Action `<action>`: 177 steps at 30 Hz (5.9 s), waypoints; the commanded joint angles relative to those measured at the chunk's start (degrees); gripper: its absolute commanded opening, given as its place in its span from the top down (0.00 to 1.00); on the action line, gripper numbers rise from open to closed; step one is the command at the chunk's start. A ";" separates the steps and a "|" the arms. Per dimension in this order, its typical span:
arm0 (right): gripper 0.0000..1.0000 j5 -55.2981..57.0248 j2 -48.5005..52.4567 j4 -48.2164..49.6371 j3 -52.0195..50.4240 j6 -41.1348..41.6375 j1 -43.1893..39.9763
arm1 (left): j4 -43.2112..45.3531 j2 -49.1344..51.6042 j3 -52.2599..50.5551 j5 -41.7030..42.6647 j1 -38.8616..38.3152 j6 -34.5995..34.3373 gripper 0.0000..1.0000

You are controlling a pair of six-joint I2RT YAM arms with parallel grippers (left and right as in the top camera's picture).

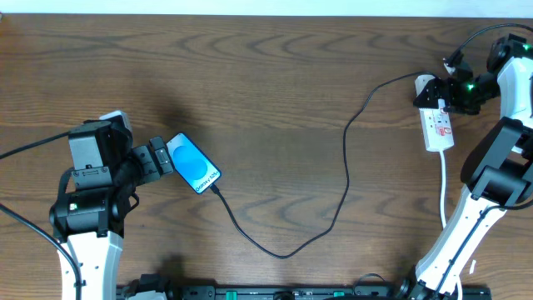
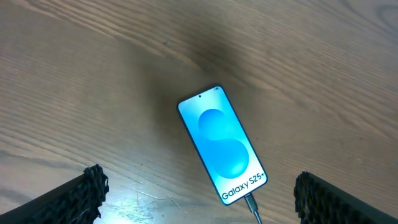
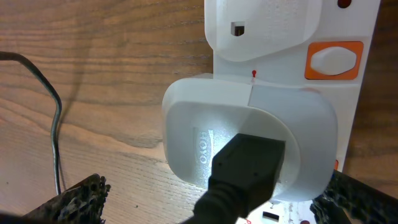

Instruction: Plug charger to phone and switch on socket

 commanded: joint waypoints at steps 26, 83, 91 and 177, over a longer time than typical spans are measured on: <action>0.01 -8.81 0.35 0.48 -3.39 0.28 1.51 | -0.17 0.09 0.57 -0.74 -0.22 1.01 0.02; 0.01 6.49 -0.20 -13.70 13.00 8.66 -1.40 | -0.17 0.09 0.57 -0.74 -0.22 1.01 0.02; 0.01 9.09 -0.26 -22.82 29.53 12.50 -1.44 | -0.17 0.09 0.57 -0.74 -0.22 1.01 0.02; 0.01 10.51 -12.13 -23.32 34.88 18.27 -1.29 | 1.46 -15.19 -15.58 -0.72 -1.18 0.96 0.02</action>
